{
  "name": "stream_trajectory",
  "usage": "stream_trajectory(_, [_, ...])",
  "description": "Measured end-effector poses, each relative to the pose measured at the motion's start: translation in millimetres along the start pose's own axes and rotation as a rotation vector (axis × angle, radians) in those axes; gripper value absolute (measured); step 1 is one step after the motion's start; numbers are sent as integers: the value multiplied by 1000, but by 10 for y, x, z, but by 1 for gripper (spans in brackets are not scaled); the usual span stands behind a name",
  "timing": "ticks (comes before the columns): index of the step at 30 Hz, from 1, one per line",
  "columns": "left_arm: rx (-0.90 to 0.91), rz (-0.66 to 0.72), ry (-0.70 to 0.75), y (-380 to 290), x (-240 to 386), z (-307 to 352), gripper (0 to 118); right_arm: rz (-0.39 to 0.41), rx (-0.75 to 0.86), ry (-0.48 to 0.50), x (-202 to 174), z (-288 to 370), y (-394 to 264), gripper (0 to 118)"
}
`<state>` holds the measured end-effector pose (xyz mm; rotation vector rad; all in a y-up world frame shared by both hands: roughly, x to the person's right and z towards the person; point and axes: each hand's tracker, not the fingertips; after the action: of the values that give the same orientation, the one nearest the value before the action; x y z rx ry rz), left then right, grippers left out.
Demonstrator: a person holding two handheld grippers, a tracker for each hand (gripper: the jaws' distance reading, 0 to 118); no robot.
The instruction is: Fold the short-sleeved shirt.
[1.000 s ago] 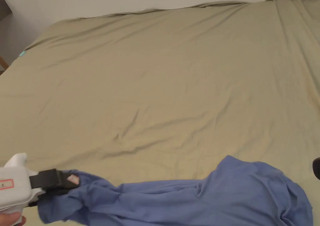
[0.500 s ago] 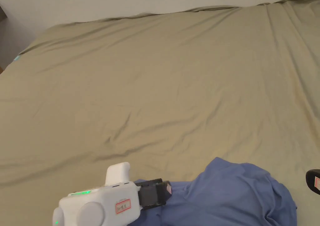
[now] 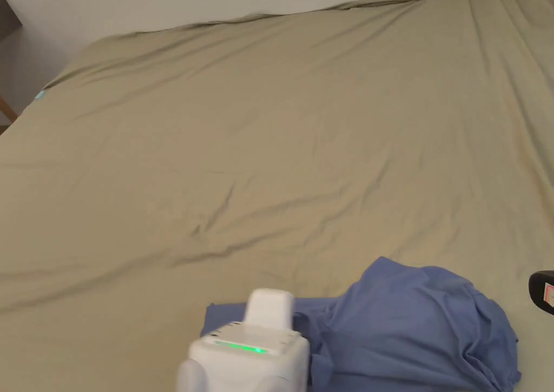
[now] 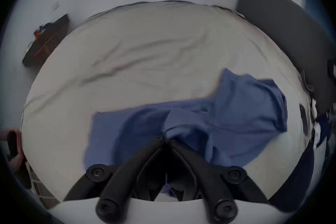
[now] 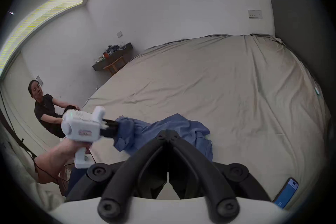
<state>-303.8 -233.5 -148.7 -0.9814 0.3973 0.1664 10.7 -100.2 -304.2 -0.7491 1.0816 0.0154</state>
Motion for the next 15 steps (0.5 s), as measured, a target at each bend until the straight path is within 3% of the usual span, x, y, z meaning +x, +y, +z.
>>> stream_trajectory(6, [-27,-50,13,115,528,-261,0,-5,-7,17,-53,9,15,3])
stream_trajectory(11, [39,-2,-286,279,647,18,0,5,-2,35,-136,-7,64,3])
stream_trajectory(15, [65,191,-551,368,117,300,0,27,13,52,-191,1,119,3])
